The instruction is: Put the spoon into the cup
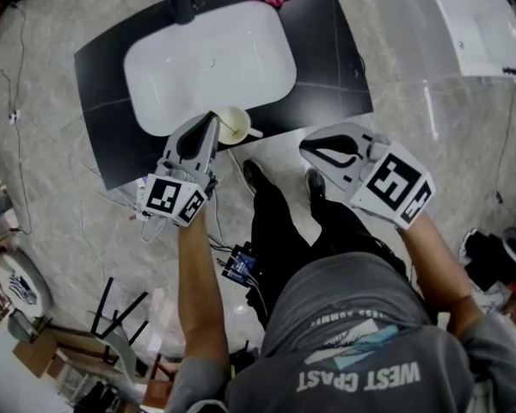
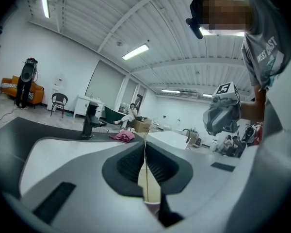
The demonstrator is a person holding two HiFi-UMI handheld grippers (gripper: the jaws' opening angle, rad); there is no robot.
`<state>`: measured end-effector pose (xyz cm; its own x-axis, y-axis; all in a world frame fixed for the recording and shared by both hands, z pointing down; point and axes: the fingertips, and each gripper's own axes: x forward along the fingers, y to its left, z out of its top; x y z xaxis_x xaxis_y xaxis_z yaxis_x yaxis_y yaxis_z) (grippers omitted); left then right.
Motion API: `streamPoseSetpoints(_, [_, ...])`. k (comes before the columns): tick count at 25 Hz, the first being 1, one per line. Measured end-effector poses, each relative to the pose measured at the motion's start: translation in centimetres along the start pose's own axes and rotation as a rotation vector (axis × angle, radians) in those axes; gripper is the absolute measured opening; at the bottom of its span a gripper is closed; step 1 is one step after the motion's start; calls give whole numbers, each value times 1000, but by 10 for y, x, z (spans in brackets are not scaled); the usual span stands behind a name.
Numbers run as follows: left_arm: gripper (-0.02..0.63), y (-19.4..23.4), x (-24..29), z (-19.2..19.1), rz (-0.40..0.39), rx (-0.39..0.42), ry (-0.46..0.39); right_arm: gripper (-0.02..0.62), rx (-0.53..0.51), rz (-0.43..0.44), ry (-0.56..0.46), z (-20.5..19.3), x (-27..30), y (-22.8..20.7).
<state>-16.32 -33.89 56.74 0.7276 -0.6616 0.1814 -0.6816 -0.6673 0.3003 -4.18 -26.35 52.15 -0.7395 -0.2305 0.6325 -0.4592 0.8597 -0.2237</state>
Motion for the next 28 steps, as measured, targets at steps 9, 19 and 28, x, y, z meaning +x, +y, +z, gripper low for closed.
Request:
streamPoseSetpoints(9, [3,2,-11,13,34,24,-8,32,-21,-7,-14,6,-13,4])
streamPoseSetpoints(19, [3,-1,-27,40,86,74,-29,32,-60,-4,-40,16,-27,10])
streamPoseSetpoints(28, [3,-14,-43,65,118,116,-53,32,-97,-3,-70,27,-48,15])
